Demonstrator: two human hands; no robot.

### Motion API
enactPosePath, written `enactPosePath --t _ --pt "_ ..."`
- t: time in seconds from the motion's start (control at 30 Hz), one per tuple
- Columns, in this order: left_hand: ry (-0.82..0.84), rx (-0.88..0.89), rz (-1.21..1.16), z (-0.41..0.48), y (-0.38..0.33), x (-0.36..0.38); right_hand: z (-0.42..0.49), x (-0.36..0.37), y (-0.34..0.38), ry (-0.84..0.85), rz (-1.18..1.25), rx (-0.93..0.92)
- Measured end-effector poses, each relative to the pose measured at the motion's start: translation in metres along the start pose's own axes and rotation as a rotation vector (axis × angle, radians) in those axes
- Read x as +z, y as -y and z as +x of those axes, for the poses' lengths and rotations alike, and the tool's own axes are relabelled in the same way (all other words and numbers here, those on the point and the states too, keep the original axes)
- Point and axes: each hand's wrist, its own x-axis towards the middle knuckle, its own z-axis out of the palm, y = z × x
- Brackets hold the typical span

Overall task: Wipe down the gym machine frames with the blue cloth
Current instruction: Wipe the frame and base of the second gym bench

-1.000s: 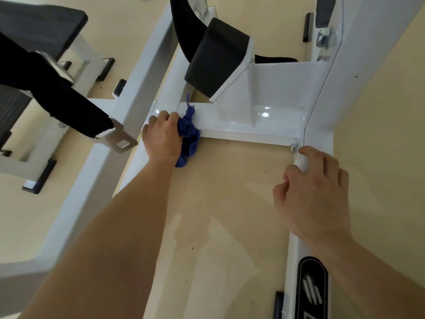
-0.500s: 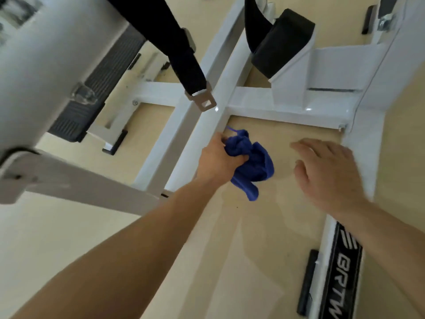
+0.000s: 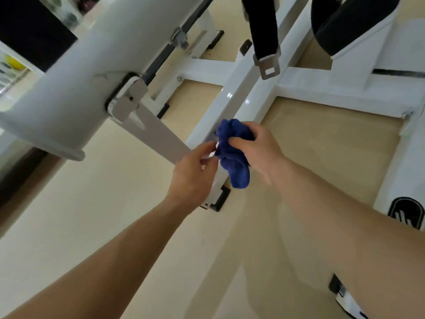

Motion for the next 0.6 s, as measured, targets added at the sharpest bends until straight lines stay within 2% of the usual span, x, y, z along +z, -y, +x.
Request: enactPosePath --t 0.1,0.13,0.3,0.4,0.5,0.6 --pt "-0.114 0.011 0.067 -0.018 0.021 -0.016 0.026 0.024 0.014 -0.208 -0.022 -0.116" --pt "-0.126 0.008 0.064 -0.023 0.025 -0.020 0.033 0.035 0.016 -0.223 -0.009 -0.123" --pt "-0.244 -0.026 0.031 -0.031 0.041 -0.039 0.006 0.091 -0.016 -0.170 -0.147 -0.113" --pt "-0.311 -0.088 0.014 -0.036 0.048 -0.048 -0.029 0.104 -0.034 -0.155 -0.106 -0.116" --pt "-0.329 -0.162 -0.003 -0.044 0.053 -0.048 -0.040 0.104 -0.031 -0.129 -0.015 -0.032" --pt "-0.333 -0.213 -0.016 -0.048 0.057 -0.050 -0.043 0.108 0.000 -0.114 -0.002 -0.200"
